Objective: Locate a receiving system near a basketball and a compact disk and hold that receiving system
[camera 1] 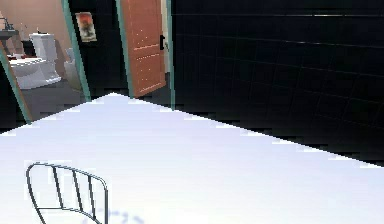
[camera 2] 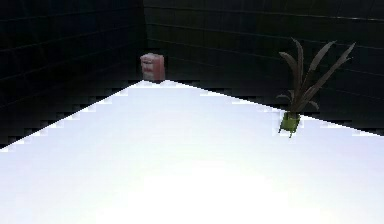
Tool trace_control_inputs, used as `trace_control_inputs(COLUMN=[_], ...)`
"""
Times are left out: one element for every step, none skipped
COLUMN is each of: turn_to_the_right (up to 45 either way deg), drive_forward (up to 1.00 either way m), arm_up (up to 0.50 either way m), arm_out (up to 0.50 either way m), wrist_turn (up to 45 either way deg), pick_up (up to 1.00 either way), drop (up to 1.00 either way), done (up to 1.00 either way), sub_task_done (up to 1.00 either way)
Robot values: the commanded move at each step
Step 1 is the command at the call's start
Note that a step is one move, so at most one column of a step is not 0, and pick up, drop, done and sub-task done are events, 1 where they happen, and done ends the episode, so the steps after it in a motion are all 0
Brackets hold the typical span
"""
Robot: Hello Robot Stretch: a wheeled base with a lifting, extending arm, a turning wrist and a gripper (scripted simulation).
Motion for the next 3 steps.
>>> trace_control_inputs(turn_to_the_right=[-45.0,-45.0,-45.0], drive_forward=[0.00,0.00,0.00], arm_up=[0.00,0.00,0.00], arm_out=[0.00,0.00,0.00], wrist_turn=[0.0,0.0,0.0], pick_up=[0.00,0.00,0.00], drop=[0.00,0.00,0.00], done=[0.00,0.00,0.00], sub_task_done=[0.00,0.00,0.00])
